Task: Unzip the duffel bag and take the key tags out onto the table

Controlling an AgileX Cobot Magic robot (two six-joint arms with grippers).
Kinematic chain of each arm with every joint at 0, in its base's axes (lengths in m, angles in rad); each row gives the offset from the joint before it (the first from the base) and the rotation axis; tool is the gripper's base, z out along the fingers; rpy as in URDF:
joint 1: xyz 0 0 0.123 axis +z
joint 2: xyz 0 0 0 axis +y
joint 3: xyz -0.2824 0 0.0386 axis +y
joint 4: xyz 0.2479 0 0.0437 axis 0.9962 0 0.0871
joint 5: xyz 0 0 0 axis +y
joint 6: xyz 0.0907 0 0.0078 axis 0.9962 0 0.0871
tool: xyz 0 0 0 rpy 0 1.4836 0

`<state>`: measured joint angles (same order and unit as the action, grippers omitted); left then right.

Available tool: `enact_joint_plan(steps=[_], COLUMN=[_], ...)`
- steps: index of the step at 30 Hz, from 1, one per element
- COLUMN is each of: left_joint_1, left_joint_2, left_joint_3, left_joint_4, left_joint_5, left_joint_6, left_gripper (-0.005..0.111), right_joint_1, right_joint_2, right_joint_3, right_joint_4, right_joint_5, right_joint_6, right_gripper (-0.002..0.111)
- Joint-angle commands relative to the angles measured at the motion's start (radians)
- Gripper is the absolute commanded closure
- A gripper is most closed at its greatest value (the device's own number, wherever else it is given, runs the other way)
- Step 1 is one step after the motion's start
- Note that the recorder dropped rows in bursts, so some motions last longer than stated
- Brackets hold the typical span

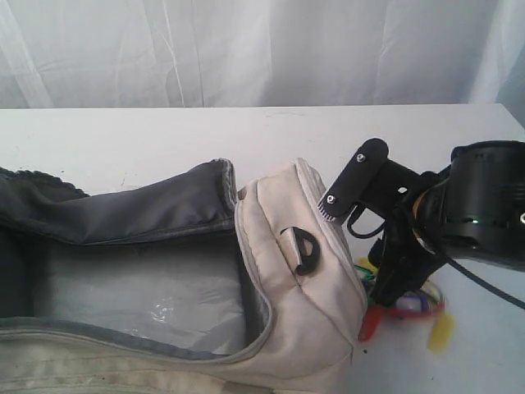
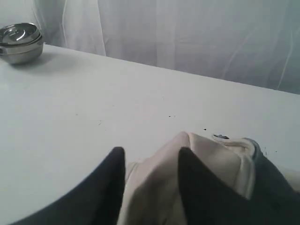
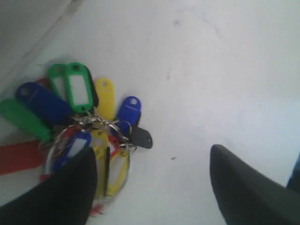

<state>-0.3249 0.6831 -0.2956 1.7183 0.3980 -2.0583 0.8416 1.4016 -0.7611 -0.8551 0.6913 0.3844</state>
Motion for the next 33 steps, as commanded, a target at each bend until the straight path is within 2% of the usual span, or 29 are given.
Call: enact_joint_plan(steps=[1,2,5,9,14,19,22,25,29,31,32,33], left_joint_1=[0.004,0.004,0.004,0.004,0.004,0.004,0.004,0.004,0.004,0.004,0.004,0.004], left_joint_2=[-0.007,-0.007,-0.009,-0.068,-0.259,-0.398,-0.452,-0.457,-0.455,-0.455,-0.455,-0.455], left_joint_3=[-0.012,-0.030,-0.087,-0.166,-0.192,-0.190,-0.188,-0.188,-0.188,-0.188,-0.188,-0.188], left_joint_4=[0.026,0.026,0.026,0.026,0.026,0.026,0.026,0.026,0.026,0.026,0.026,0.026], left_joint_5=[0.026,0.032,0.032,0.030,-0.147,-0.323,-0.492,-0.612,-0.720,-0.746,-0.756,-0.756], left_joint_6=[-0.009,-0.009,0.007,0.149,0.178,0.175,0.159,0.116,0.098,0.098,0.096,0.096], left_gripper=[0.044,0.042,0.042,0.042,0.042,0.042,0.044,0.055,0.080,0.096,0.107,0.107], right_joint_1=[-0.007,-0.007,-0.007,-0.007,-0.005,-0.005,-0.005,-0.005,-0.005,-0.005,-0.005,-0.005], right_joint_2=[-0.003,-0.016,-0.080,-0.263,-0.578,-0.805,-0.963,-1.036,-1.071,-1.071,-1.069,-1.069], right_joint_3=[0.004,0.004,0.004,0.004,0.027,0.119,0.207,0.275,0.331,0.346,0.355,0.355], right_joint_4=[-0.160,-0.176,-0.168,-0.151,0.083,0.112,0.171,0.176,0.167,0.135,0.096,0.087], right_joint_5=[0.136,0.194,0.189,0.122,-0.085,-0.131,-0.184,-0.286,-0.392,-0.418,-0.434,-0.436], right_joint_6=[0.172,0.181,0.188,0.204,0.204,0.204,0.204,0.241,0.251,0.251,0.251,0.251], right_gripper=[0.041,0.041,0.041,0.041,0.042,0.046,0.047,0.057,0.079,0.091,0.102,0.108])
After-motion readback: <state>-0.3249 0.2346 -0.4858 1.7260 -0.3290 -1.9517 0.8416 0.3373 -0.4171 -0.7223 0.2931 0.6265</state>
